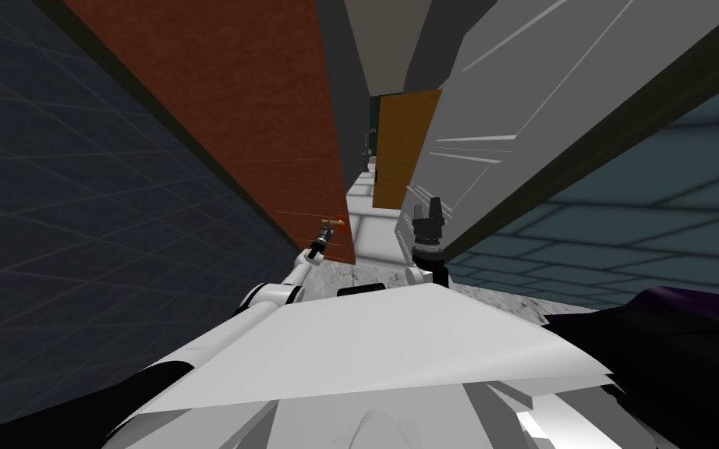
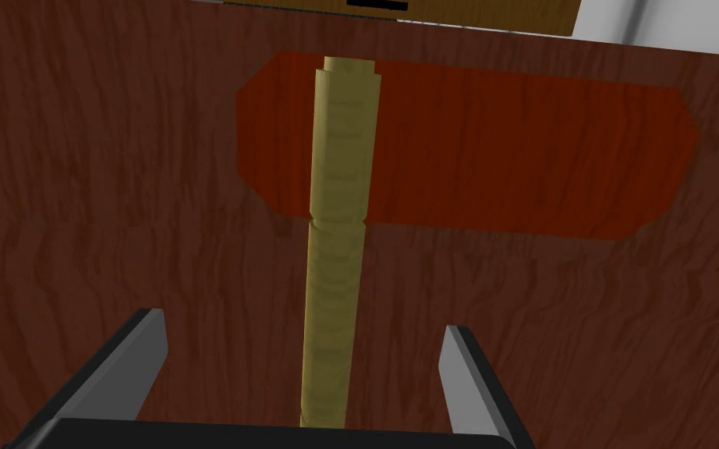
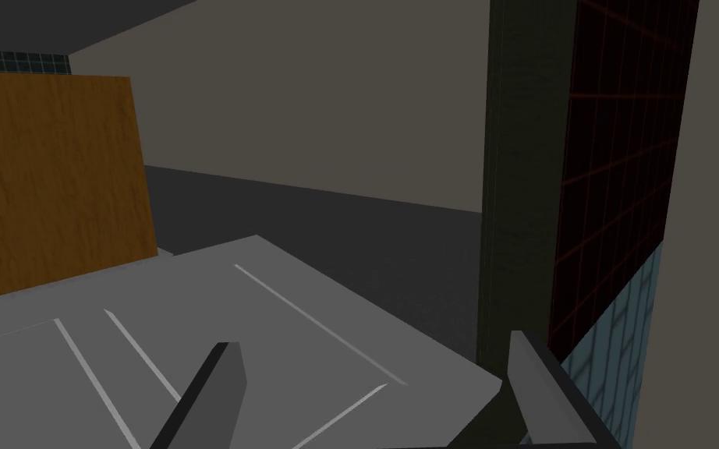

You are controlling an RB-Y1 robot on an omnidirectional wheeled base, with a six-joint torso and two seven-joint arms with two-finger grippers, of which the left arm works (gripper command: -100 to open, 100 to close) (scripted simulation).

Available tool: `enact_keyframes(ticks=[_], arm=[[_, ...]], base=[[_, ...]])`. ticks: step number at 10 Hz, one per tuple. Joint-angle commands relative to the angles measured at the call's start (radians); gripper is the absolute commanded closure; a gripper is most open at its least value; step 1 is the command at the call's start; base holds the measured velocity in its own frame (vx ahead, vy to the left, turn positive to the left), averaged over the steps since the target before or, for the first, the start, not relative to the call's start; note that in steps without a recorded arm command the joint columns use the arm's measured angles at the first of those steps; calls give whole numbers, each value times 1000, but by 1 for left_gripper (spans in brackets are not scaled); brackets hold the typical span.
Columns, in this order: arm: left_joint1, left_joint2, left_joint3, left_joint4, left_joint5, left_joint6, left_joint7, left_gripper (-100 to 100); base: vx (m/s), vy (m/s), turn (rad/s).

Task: Push the door open

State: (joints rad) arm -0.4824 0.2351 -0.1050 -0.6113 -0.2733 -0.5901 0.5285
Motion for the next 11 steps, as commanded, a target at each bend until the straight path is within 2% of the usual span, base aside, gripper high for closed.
enact_keyframes(ticks=[1,4,5,10,11], arm=[[0,-3,5,1,3,2,-8,-100],[-1,-5,8,4,6,3,-12,-100],[-1,-5,8,4,6,3,-12,100],[-1,-5,8,4,6,3,-12,100],[-5,-3,20,3,12,6,-21,100]], base=[[186,-49,-45],[151,-48,-17],[-11,-1,3],[-8,3,-6],[88,-43,16]])
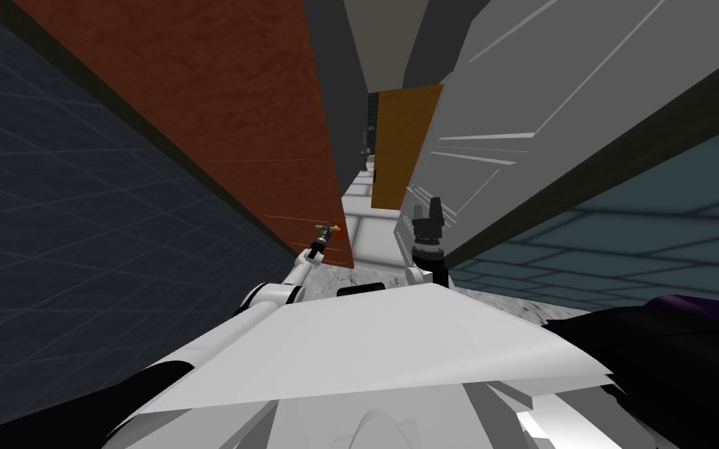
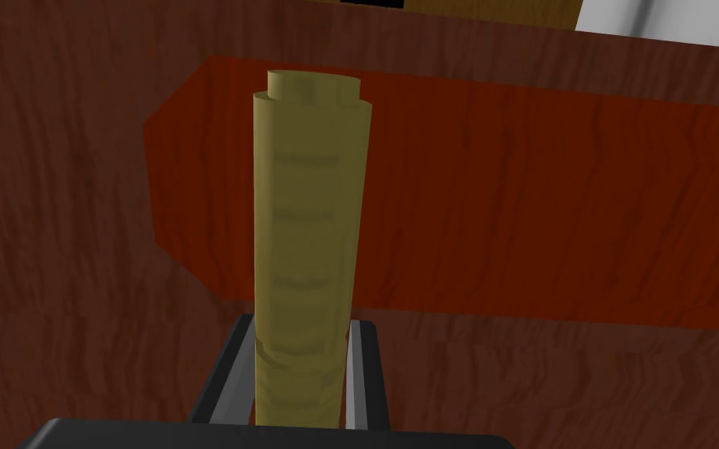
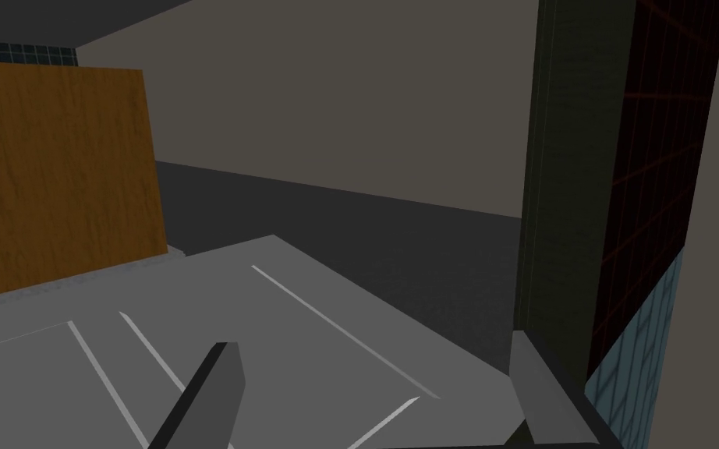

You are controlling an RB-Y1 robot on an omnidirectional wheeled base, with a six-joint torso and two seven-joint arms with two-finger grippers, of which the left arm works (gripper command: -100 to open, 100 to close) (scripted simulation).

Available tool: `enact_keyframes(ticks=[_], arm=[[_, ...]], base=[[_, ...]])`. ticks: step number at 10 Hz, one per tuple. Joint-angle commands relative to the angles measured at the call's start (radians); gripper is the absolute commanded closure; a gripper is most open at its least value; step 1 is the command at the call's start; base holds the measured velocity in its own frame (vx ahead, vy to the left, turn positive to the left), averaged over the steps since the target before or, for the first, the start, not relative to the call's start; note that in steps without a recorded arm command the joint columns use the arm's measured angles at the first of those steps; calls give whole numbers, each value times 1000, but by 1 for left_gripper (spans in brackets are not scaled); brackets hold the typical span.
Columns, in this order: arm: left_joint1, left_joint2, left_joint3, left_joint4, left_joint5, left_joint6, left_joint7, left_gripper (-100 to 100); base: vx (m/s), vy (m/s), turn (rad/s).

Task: Push the door open

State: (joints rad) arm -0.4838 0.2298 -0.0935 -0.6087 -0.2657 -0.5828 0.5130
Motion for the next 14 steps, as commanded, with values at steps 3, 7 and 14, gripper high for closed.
enact_keyframes(ticks=[3,7,14], arm=[[-2,5,28,3,15,4,-21,100],[1,10,61,7,34,11,-48,100],[7,19,123,15,68,26,-98,100]], base=[[148,-68,29],[147,-82,20],[147,-108,49]])
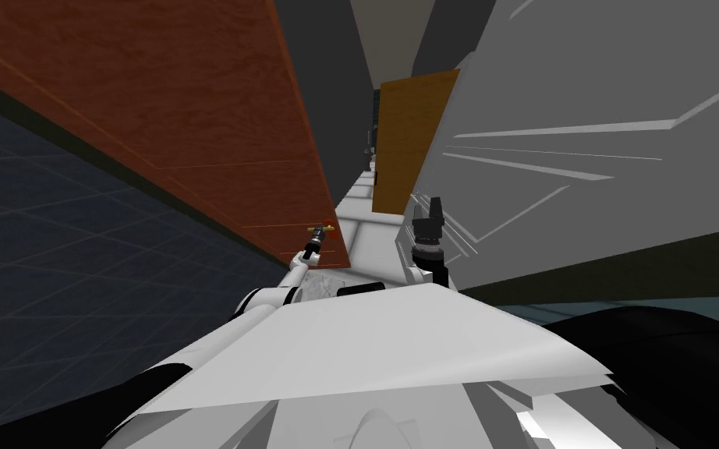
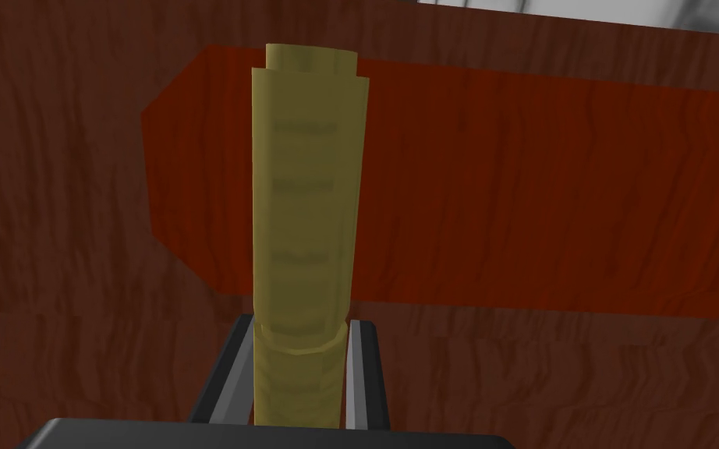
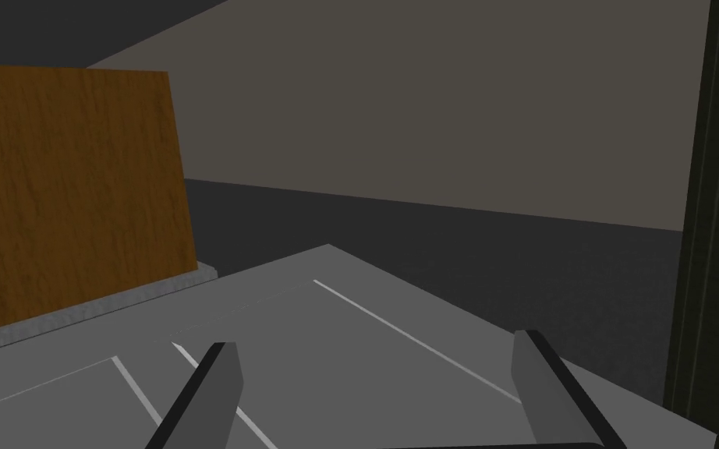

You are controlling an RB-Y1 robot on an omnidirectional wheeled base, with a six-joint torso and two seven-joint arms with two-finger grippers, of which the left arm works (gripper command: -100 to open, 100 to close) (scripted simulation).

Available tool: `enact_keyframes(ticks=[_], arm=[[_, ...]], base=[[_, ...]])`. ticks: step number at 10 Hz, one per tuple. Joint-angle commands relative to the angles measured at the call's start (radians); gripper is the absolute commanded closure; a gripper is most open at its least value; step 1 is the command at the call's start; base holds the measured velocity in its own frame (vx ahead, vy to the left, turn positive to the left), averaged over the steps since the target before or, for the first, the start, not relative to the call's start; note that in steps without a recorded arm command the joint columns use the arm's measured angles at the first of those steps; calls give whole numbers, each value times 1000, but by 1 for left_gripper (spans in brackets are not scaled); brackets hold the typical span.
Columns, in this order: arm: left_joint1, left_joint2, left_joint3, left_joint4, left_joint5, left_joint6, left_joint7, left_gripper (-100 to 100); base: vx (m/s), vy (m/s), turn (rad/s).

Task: Push the door open

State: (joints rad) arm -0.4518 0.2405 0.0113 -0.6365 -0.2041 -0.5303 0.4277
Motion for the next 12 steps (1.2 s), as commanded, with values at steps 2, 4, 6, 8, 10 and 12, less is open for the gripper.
enact_keyframes(ticks=[2,4,6,8,10,12], arm=[[-23,11,41,46,19,-21,-30,100],[-21,14,63,49,31,-16,-48,100],[-19,19,92,52,47,-9,-71,100],[-19,19,92,67,47,-9,-71,100],[-16,22,118,56,62,-3,-92,100],[-16,22,118,56,62,-3,-92,100]], base=[[71,-57,8],[149,-115,81],[178,-180,82],[97,-46,15],[54,-35,15],[112,-98,50]])
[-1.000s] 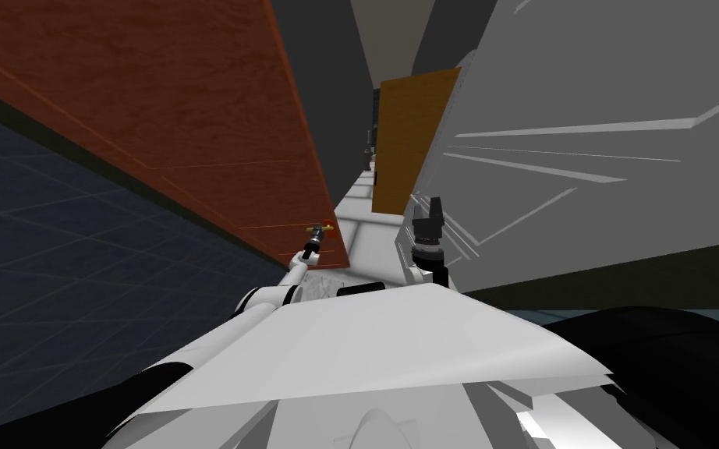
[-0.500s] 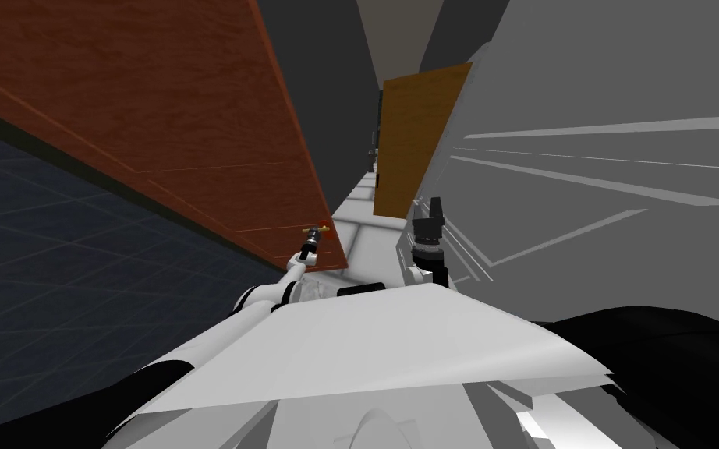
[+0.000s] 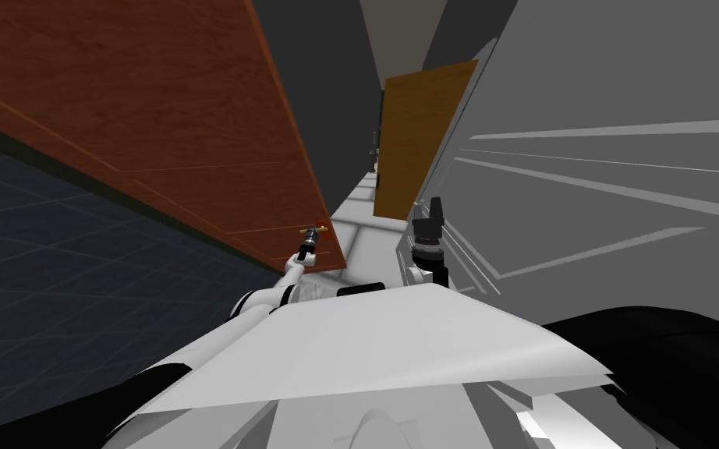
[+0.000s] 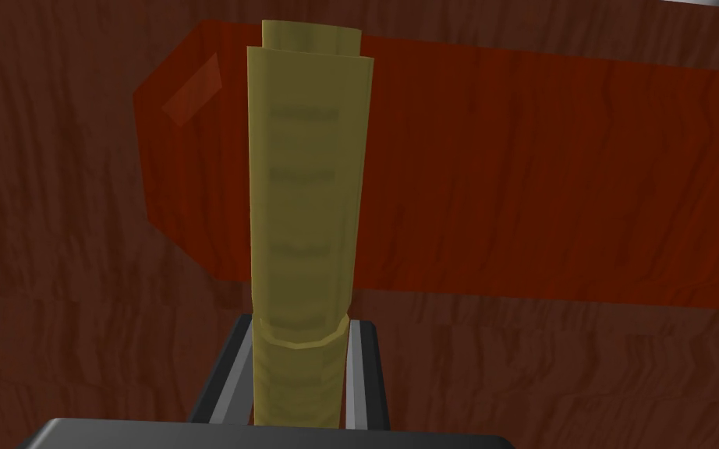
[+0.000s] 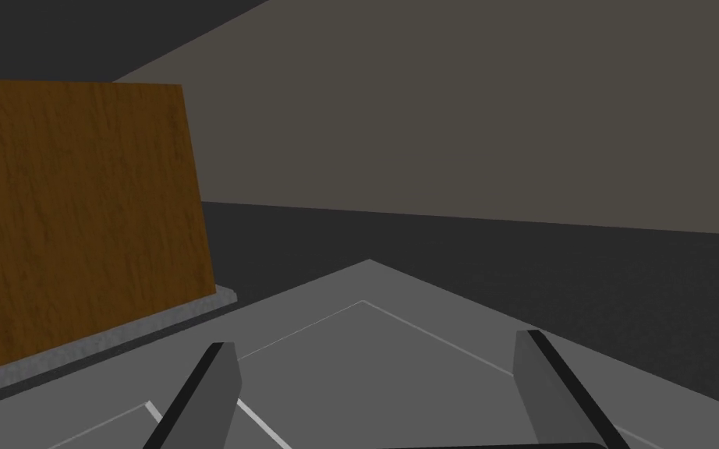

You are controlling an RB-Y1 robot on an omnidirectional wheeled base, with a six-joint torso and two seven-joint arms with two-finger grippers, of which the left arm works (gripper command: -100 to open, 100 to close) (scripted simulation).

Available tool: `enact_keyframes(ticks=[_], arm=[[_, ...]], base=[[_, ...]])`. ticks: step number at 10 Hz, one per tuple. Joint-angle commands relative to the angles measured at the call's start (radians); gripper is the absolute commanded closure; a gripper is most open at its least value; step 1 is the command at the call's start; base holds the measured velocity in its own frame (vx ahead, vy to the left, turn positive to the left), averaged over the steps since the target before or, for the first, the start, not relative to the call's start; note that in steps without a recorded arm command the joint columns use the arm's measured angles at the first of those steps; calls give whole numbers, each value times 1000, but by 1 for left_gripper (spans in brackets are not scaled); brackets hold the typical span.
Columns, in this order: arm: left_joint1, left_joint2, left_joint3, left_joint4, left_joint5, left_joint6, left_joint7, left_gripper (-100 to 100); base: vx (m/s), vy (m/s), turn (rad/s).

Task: Push the door open

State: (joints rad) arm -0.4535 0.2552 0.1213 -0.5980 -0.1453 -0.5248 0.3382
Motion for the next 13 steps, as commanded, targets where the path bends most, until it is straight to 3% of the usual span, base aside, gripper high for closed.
enact_keyframes(ticks=[1,6,8,13], arm=[[-13,10,27,20,14,-4,-17,100],[-9,16,65,25,35,5,-48,100],[-7,14,64,30,35,4,-48,100],[-4,20,115,29,54,10,-84,100]], base=[[113,-86,30],[150,-96,47],[126,-46,27],[161,-43,46]])
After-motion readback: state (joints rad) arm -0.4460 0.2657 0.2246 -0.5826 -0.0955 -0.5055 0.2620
